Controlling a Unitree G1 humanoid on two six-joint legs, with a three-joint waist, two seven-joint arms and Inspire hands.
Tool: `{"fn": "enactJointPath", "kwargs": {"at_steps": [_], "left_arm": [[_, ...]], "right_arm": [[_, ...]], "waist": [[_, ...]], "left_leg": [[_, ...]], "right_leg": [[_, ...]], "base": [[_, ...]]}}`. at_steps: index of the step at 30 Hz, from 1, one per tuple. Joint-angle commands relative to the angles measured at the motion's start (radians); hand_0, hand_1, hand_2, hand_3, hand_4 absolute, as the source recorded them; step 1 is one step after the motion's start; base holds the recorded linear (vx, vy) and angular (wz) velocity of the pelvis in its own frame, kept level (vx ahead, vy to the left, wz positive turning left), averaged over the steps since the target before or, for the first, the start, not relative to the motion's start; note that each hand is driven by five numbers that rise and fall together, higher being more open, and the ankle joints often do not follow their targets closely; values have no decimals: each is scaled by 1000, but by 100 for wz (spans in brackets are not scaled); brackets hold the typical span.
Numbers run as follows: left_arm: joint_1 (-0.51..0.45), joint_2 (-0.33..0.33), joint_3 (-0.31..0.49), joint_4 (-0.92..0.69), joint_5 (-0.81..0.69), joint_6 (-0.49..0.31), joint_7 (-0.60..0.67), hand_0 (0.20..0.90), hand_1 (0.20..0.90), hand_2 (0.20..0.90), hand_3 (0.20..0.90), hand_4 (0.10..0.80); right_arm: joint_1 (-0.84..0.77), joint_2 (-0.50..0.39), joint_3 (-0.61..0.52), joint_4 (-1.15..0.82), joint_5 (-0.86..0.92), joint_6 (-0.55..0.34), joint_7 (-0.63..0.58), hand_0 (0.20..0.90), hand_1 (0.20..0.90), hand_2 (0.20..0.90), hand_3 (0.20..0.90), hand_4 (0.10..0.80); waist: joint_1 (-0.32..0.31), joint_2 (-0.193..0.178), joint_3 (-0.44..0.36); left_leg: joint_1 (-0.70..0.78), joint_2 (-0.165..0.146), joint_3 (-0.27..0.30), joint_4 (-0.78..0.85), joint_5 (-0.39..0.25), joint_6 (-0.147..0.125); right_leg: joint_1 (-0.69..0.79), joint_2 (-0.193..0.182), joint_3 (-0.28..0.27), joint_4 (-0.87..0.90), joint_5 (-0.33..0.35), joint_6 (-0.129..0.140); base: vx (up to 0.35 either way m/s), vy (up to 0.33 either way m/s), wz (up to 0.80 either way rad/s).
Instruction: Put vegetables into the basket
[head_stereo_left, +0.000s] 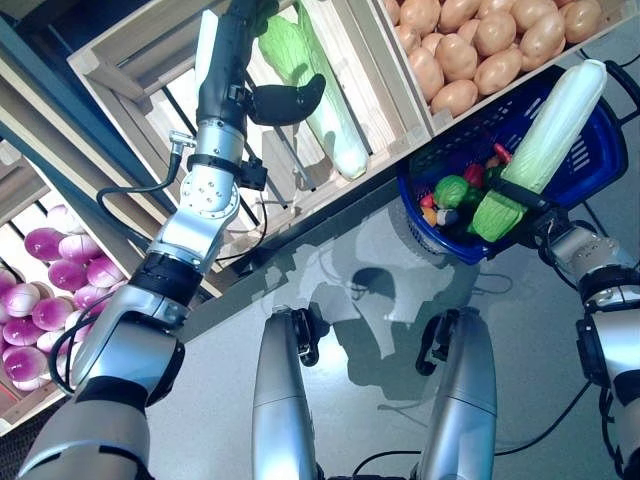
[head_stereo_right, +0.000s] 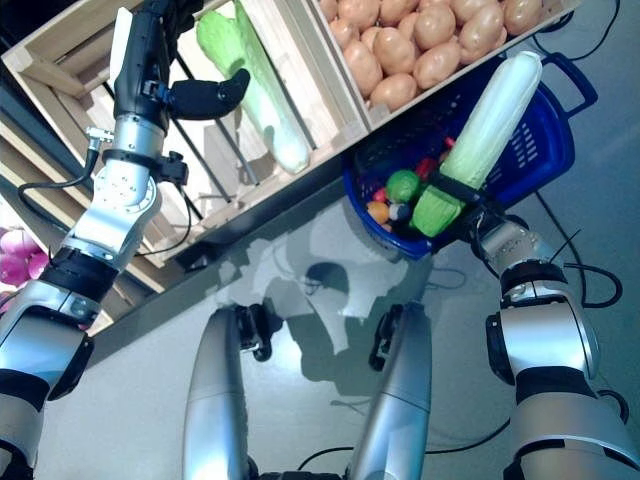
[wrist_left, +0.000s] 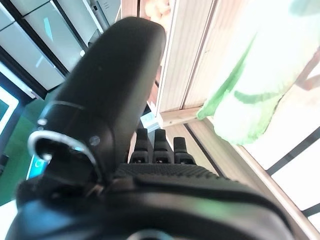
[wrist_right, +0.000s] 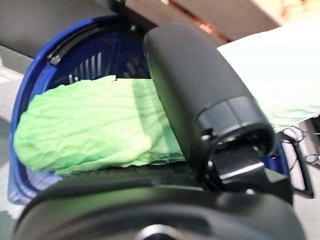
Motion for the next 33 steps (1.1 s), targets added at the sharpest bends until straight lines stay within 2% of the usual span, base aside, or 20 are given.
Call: {"fn": "enactJointPath", "kwargs": {"at_steps": [1, 8, 9, 10, 15, 21, 28, 33], "left_arm": [[-181, 66, 29, -108, 38, -127, 58, 900, 900, 900, 900, 800], [-191, 93, 9, -125, 29, -115, 60, 900, 900, 900, 900, 800], [-191, 98, 6, -126, 25, -110, 55, 900, 900, 900, 900, 800], [-189, 102, 7, -125, 22, -109, 50, 900, 900, 900, 900, 800], [-174, 125, -4, -107, 60, -119, 46, 900, 900, 900, 900, 800], [-192, 179, -48, -73, 178, -108, 122, 900, 900, 900, 900, 800], [-228, 246, -108, 27, 307, -62, 216, 900, 900, 900, 900, 800], [-255, 297, -165, 79, 381, -36, 238, 900, 900, 900, 900, 800]], "right_arm": [[-120, -25, 4, 26, 128, -12, -1, 300, 300, 300, 300, 400], [-56, -3, -31, 37, 209, 15, 45, 300, 300, 300, 300, 400], [-51, -1, -34, 36, 202, 24, 48, 387, 387, 387, 387, 458], [-45, 0, -35, 36, 199, 28, 53, 900, 900, 900, 900, 800], [-10, 7, -33, 25, 196, 11, 116, 900, 900, 900, 900, 800], [28, -6, -1, -4, 66, -29, 151, 900, 900, 900, 900, 800], [108, -49, -5, 4, 49, 37, 211, 900, 900, 900, 900, 800], [161, -74, -15, -6, 5, 36, 253, 900, 900, 900, 900, 800]], "waist": [[6, 35, -19], [8, 32, -30], [8, 31, -30], [10, 30, -32], [11, 23, -39], [6, 14, -47], [-4, -4, -57], [-11, -11, -66]], "left_leg": [[61, 30, 26, -36, -63, -20], [21, 37, 12, 20, -78, -19], [18, 38, 9, 27, -81, -20], [16, 39, 6, 30, -82, -20], [21, 47, -3, 26, -80, -22], [51, 63, -2, -5, -69, -24], [133, 81, 10, -72, -56, -22], [177, 91, 20, -105, -51, -20]], "right_leg": [[58, -12, -5, -37, 24, -16], [25, -16, 4, 19, 4, -11], [23, -18, 5, 23, 3, -10], [22, -19, 6, 25, 3, -9], [28, -21, 8, 17, 9, 0], [62, -19, 6, -22, 23, 7], [147, -6, -10, -103, 41, 4], [193, -2, -14, -150, 58, 2]], "base": [[0, 0, 0], [37, -28, 4], [51, -21, 1], [42, -16, 0], [30, -13, 0], [24, 1, -1], [41, 15, -3], [67, 13, -4]]}}
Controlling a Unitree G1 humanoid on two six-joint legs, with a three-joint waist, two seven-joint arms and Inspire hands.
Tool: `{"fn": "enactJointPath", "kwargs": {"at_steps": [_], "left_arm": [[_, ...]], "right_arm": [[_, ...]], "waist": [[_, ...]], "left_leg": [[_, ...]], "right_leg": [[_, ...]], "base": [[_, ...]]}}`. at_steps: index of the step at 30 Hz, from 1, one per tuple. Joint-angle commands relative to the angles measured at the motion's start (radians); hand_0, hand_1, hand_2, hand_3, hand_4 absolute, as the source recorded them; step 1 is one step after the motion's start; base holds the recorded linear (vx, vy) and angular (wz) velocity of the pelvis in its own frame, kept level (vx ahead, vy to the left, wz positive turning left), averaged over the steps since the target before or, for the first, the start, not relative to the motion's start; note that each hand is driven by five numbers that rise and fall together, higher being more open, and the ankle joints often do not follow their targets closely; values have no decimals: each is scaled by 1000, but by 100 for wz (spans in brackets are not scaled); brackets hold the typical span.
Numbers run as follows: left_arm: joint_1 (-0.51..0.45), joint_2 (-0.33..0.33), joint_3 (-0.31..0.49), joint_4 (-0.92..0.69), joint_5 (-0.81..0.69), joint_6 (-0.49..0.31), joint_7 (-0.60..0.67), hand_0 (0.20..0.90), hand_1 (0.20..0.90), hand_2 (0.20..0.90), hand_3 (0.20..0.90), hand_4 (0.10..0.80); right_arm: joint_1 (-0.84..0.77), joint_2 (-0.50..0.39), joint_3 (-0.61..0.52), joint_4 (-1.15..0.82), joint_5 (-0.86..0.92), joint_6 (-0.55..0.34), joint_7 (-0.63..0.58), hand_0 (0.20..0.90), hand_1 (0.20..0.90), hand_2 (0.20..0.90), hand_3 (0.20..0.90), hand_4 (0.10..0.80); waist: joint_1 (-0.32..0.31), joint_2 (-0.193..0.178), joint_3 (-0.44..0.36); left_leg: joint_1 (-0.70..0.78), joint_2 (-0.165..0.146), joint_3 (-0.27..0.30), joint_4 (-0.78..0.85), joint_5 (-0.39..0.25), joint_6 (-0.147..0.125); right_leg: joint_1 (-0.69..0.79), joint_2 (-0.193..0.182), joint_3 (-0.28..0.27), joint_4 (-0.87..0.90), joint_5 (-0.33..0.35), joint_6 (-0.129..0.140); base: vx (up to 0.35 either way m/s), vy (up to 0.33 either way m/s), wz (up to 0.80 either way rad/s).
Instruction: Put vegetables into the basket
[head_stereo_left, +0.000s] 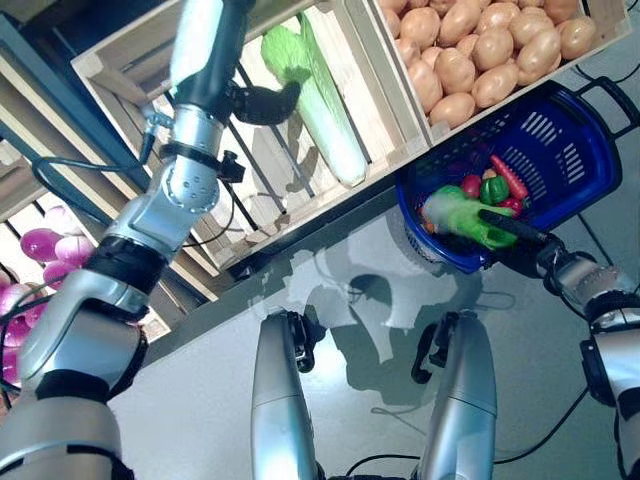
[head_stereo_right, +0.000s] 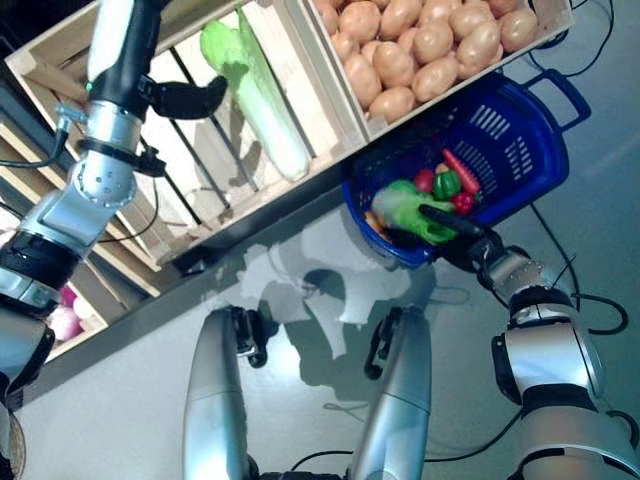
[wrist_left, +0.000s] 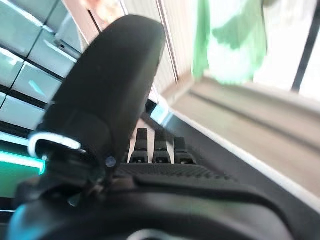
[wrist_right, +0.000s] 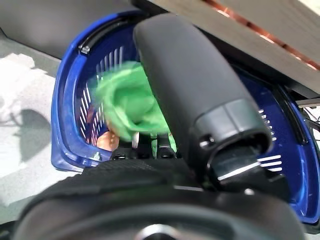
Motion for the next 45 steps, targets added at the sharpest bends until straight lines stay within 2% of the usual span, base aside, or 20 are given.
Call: {"fn": "enactJointPath", "kwargs": {"at_steps": [1, 4, 5, 6, 9, 10, 15, 19, 30, 38, 45], "left_arm": [[-162, 88, 1, 8, 82, -35, 110, 900, 900, 900, 900, 800], [-202, 138, -75, 19, 241, 8, 166, 900, 900, 900, 900, 800], [-226, 163, -124, 30, 348, 29, 187, 900, 900, 900, 900, 800], [-256, 188, -178, 32, 395, 42, 203, 900, 900, 900, 900, 800], [-325, 226, -309, 32, 478, 74, 218, 900, 900, 900, 900, 800], [-363, 239, -379, 22, 500, 99, 192, 900, 900, 900, 900, 800], [-454, 246, -562, 13, 568, 165, 100, 900, 900, 900, 900, 800], [-496, 230, -646, 30, 624, 217, 10, 900, 900, 900, 900, 800], [-524, 192, -689, 110, 724, 300, 27, 900, 900, 900, 900, 800], [-559, 145, -726, 167, 768, 264, -42, 900, 900, 900, 900, 800], [-531, 125, -734, 180, 804, 189, -53, 900, 900, 900, 900, 800]], "right_arm": [[30, -31, -37, -27, -30, -37, 96, 900, 900, 900, 900, 800], [37, -52, -15, -54, -78, -75, 113, 900, 900, 900, 900, 800], [41, -61, -2, -68, -84, -84, 127, 900, 900, 900, 900, 800], [42, -70, 11, -82, -77, -87, 139, 900, 900, 900, 900, 800], [51, -87, 37, -134, -60, -92, 152, 900, 900, 900, 900, 800], [56, -100, 50, -153, -50, -89, 161, 900, 900, 900, 900, 800], [60, -120, 79, -188, -25, -91, 174, 900, 900, 900, 900, 800], [45, -133, 97, -201, 5, -80, 171, 900, 900, 900, 900, 800], [73, -150, 103, -265, 59, -88, 154, 900, 900, 900, 900, 800], [89, -160, 82, -279, 88, -72, 137, 900, 900, 900, 900, 800], [111, -145, 80, -307, 110, -76, 131, 900, 900, 900, 900, 800]], "waist": [[-19, -10, -67], [-22, -12, -66], [-26, -13, -64], [-29, -13, -63], [-37, -14, -55], [-41, -16, -49], [-59, -19, -28], [-71, -21, -7], [-87, -36, 0], [-97, -49, 0], [-103, -57, 0]], "left_leg": [[103, 35, 18, -112, -23, -11], [112, 41, 25, -127, -17, -8], [107, 45, 25, -124, -16, -8], [102, 48, 26, -121, -14, -7], [85, 51, 27, -114, -15, -6], [73, 56, 27, -106, -16, -7], [39, 63, 26, -85, -20, -10], [1, 73, 21, -65, -22, -13], [-135, 97, -17, -4, -23, -28], [-247, 114, -52, 63, -32, -34], [-309, 123, -71, 99, -38, -35]], "right_leg": [[97, -14, 16, -153, 102, 0], [106, -14, 14, -173, 113, 0], [102, -16, 15, -171, 117, 0], [97, -17, 15, -170, 119, 0], [80, -20, 16, -164, 125, 3], [69, -22, 17, -157, 126, 4], [37, -25, 22, -148, 136, 14], [2, -30, 32, -138, 146, 24], [-122, -51, 62, -108, 173, 44], [-228, -65, 88, -57, 178, 50], [-285, -66, 103, -23, 172, 49]], "base": [[49, 13, -4], [22, 19, -3], [0, 0, 0], [0, 0, 0], [-11, 9, 0], [-37, 41, -3], [-20, 51, -5], [-15, 50, -12], [-16, 12, -5], [-45, -10, -7], [-14, -7, -4]]}}
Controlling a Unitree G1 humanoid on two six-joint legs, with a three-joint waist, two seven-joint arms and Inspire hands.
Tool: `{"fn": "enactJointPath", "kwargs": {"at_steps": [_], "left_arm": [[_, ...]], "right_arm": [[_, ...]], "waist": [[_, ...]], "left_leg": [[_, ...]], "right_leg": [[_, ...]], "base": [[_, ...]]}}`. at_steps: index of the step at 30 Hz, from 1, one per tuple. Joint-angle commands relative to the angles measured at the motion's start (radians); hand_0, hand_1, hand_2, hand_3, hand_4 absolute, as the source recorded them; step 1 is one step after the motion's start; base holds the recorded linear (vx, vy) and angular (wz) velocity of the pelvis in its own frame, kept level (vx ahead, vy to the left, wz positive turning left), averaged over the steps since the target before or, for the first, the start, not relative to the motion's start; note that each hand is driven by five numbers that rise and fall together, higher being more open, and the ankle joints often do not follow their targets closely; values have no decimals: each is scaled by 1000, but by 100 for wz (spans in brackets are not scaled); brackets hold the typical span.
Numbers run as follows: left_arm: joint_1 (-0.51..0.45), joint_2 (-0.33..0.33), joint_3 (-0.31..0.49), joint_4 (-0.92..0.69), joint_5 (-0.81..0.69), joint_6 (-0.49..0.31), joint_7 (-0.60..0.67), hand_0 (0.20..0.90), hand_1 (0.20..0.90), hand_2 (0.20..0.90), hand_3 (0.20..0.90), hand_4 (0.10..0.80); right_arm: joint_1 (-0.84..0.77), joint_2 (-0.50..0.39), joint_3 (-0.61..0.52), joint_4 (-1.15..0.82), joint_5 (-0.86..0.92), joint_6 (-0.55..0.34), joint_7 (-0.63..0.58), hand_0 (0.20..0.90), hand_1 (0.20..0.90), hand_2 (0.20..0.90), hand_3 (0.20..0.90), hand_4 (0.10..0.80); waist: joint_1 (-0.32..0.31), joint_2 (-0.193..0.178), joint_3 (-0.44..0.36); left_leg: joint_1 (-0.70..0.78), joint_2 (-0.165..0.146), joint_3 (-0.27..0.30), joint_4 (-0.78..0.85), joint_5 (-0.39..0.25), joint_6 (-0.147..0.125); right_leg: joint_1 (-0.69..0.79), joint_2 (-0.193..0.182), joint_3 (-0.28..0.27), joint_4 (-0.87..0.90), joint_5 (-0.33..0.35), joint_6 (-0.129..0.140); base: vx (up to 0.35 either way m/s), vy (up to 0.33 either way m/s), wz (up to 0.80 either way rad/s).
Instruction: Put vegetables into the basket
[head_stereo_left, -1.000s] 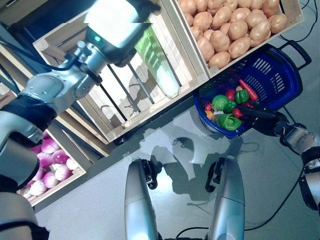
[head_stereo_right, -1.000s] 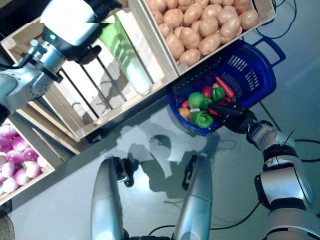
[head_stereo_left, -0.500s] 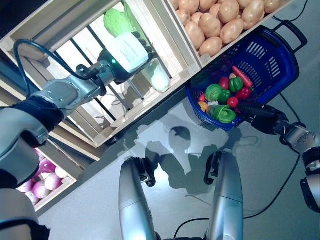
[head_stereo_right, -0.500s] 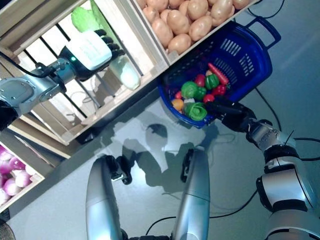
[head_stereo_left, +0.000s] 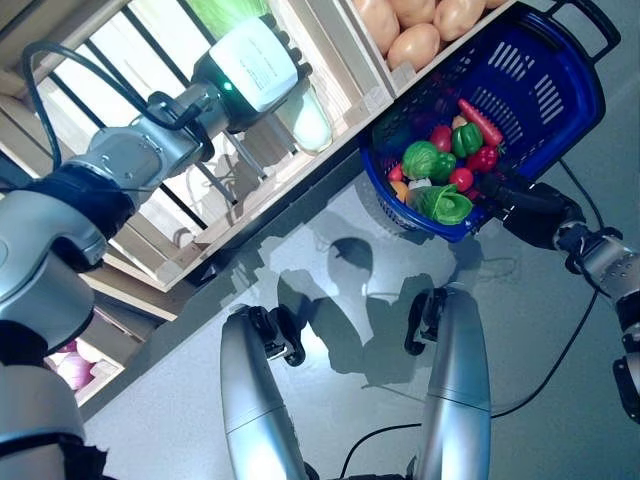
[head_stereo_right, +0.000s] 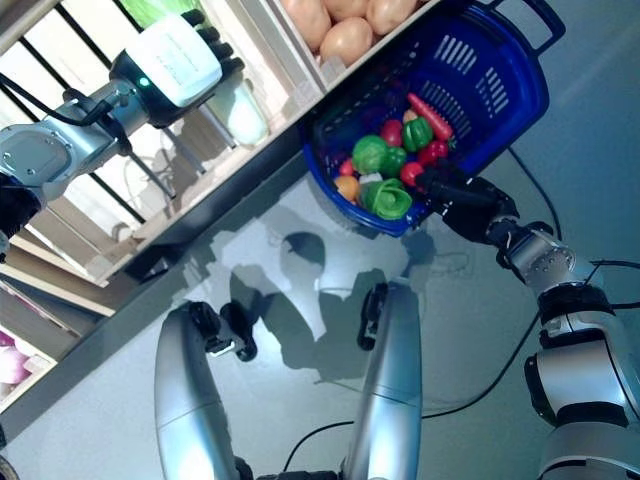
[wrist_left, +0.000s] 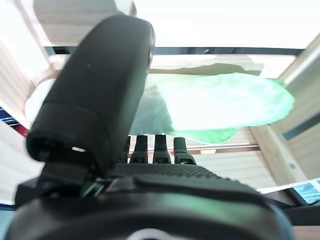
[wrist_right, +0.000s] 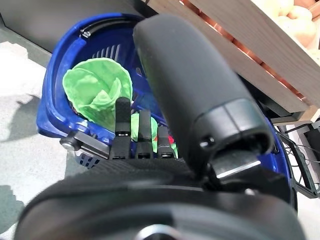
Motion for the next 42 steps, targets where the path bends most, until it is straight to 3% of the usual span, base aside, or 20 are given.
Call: {"fn": "enactJointPath", "kwargs": {"at_steps": [1, 6, 14, 17, 19, 23, 30, 37, 42], "left_arm": [[-103, 29, -15, 31, 28, -28, -13, 900, 900, 900, 900, 800], [-90, 21, -12, 21, 54, -82, -4, 900, 900, 900, 900, 800], [-67, 11, -11, -13, -49, -202, -154, 900, 900, 900, 900, 800], [-64, 13, -17, -30, -74, -190, -183, 900, 900, 900, 900, 800], [-54, 16, -5, -28, -109, -156, -237, 300, 300, 300, 300, 400], [-19, 22, 36, -5, -130, -82, -257, 300, 300, 300, 300, 400], [23, 34, 105, 60, -71, 17, -162, 300, 300, 300, 300, 400], [54, 42, 156, 115, -85, 11, -25, 300, 300, 300, 300, 400], [101, 54, 229, 142, -191, -64, 76, 300, 300, 300, 300, 400]], "right_arm": [[50, 1, -35, 30, 25, -28, -9, 900, 900, 900, 900, 800], [58, 12, -41, 5, 31, -34, -19, 900, 900, 900, 900, 800], [60, 26, -49, -5, 31, -35, -33, 900, 900, 900, 900, 800], [61, 28, -54, -5, 39, -34, -38, 900, 900, 900, 900, 800], [68, 25, -66, -4, 39, -33, -28, 900, 900, 900, 900, 800], [71, 25, -81, -12, 41, -26, -22, 900, 900, 900, 900, 800], [92, 29, -98, -44, 43, -25, -25, 900, 900, 900, 900, 800], [91, 49, -99, -64, 27, -21, -18, 900, 900, 900, 900, 800], [77, 62, -88, -71, -19, -22, 4, 900, 900, 900, 900, 800]], "waist": [[-20, -32, 0], [-21, -36, 0], [-20, -36, 0], [-21, -34, 0], [-21, -32, 0], [-19, -34, -4], [-15, -39, -30], [-14, -35, -53], [-11, -31, -74]], "left_leg": [[-56, 36, -101, -94, 34, -87], [-78, 41, -109, -76, 29, -88], [-86, 42, -112, -62, 23, -82], [-84, 42, -111, -58, 21, -80], [-80, 44, -109, -55, 19, -77], [-68, 44, -106, -55, 19, -75], [-34, 52, -96, -74, 24, -72], [27, 51, -73, -112, 33, -70], [137, 50, -30, -191, 51, -66]], "right_leg": [[-7, -97, 36, -118, 139, 32], [-27, -96, 42, -99, 134, 32], [-34, -98, 46, -86, 132, 33], [-33, -98, 47, -85, 134, 33], [-27, -100, 46, -85, 134, 33], [-15, -100, 43, -87, 134, 32], [17, -104, 28, -100, 133, 29], [76, -102, 7, -136, 137, 27], [185, -93, -26, -210, 143, 22]], "base": [[0, 0, 0], [-1, -7, -2], [0, -3, -1], [0, 0, 0], [0, 0, 0], [0, 0, 0], [0, 0, 0], [1, 7, 1], [17, 17, 1]]}}
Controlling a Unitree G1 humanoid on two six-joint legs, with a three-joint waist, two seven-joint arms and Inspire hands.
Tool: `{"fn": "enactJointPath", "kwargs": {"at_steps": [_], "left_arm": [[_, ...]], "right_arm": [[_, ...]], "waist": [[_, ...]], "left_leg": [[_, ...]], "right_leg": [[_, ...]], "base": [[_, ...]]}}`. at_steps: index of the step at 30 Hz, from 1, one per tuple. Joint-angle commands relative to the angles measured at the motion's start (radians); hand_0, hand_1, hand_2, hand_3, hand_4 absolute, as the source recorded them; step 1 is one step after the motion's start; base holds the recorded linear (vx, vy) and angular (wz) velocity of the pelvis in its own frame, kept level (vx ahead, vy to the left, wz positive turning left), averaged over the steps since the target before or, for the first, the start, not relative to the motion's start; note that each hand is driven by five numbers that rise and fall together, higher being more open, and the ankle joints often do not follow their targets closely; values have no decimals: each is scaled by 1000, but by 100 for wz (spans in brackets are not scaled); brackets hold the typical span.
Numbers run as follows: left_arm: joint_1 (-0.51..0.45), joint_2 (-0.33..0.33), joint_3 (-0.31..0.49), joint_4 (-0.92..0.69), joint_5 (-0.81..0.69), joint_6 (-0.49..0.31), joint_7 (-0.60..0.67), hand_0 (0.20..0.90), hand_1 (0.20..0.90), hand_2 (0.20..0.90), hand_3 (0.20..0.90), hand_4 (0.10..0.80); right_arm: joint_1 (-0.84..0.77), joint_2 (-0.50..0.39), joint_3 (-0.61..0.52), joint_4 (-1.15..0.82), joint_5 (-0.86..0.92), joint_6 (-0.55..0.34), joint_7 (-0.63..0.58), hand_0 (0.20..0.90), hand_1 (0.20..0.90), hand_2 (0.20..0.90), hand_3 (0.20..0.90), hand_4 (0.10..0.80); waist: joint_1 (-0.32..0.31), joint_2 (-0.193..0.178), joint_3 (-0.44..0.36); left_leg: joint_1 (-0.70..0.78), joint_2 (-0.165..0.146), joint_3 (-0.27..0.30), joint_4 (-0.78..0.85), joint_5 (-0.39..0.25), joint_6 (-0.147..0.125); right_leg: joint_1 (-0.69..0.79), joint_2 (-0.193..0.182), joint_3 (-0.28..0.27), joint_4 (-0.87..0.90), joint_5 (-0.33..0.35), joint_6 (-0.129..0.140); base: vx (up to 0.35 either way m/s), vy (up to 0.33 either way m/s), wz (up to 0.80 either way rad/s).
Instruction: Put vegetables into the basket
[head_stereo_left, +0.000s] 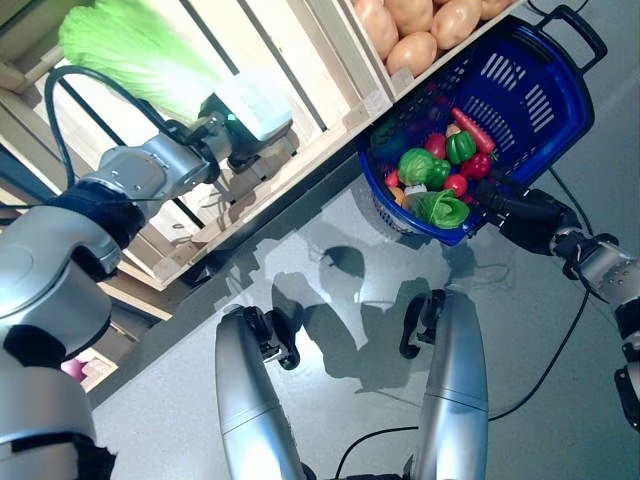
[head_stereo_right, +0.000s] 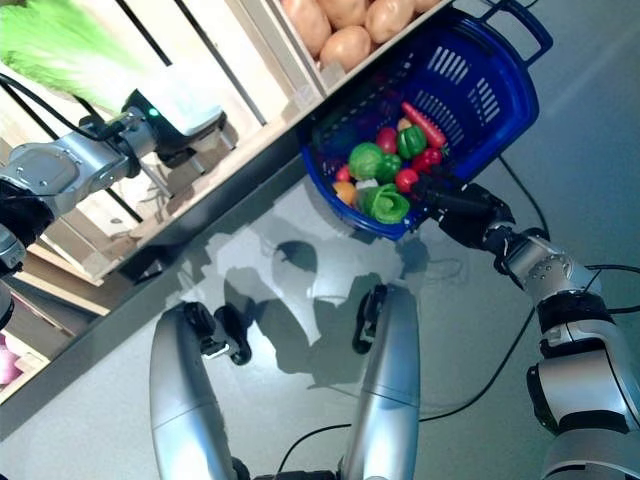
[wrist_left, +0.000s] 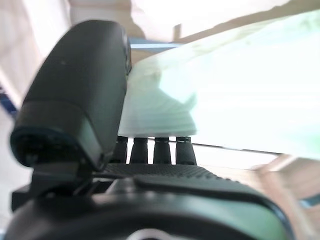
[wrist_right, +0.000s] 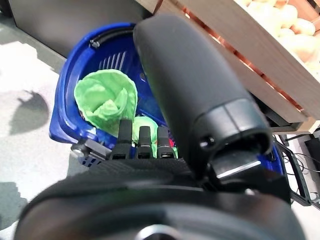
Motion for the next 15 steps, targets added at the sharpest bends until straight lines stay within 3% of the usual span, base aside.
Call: {"fn": "enactJointPath", "kwargs": {"at_steps": [1, 6, 7, 11, 15], "left_arm": [[-31, 88, 126, 35, -121, 0, 182, 300, 300, 300, 300, 400], [55, 103, 275, 17, -234, -158, 359, 300, 300, 300, 300, 400], [58, 103, 278, 16, -234, -159, 359, 300, 300, 300, 300, 400], [149, 105, 424, -40, -339, -265, 399, 300, 300, 300, 300, 400], [250, 84, 577, -130, -474, -356, 352, 300, 300, 300, 300, 400]], "right_arm": [[16, 53, -82, -13, -21, -40, 18, 900, 900, 900, 900, 800], [42, 71, -72, -55, -121, -118, 36, 900, 900, 900, 900, 800], [43, 70, -71, -55, -122, -118, 36, 900, 900, 900, 900, 800], [76, 94, -61, -136, -235, -225, 7, 900, 900, 900, 900, 800], [75, 105, -29, -258, -346, -297, -53, 900, 900, 900, 900, 800]], "waist": [[-16, -7, -76], [-10, -8, -111], [-11, -7, -110], [0, -10, -135], [9, -14, -151]], "left_leg": [[61, 37, -44, -170, 63, -65], [214, 19, 7, -302, 95, -63], [218, 19, 8, -304, 96, -63], [303, -2, 23, -380, 111, -61], [360, -18, 26, -417, 110, -59]], "right_leg": [[112, -74, -15, -189, 144, 23], [257, -54, -51, -303, 155, 7], [260, -54, -51, -305, 156, 7], [341, -42, -66, -362, 152, -8], [395, -36, -75, -388, 138, -20]], "base": [[37, 19, 0], [67, 14, -1], [47, 1, -2], [72, 6, 0], [60, 4, -2]]}}
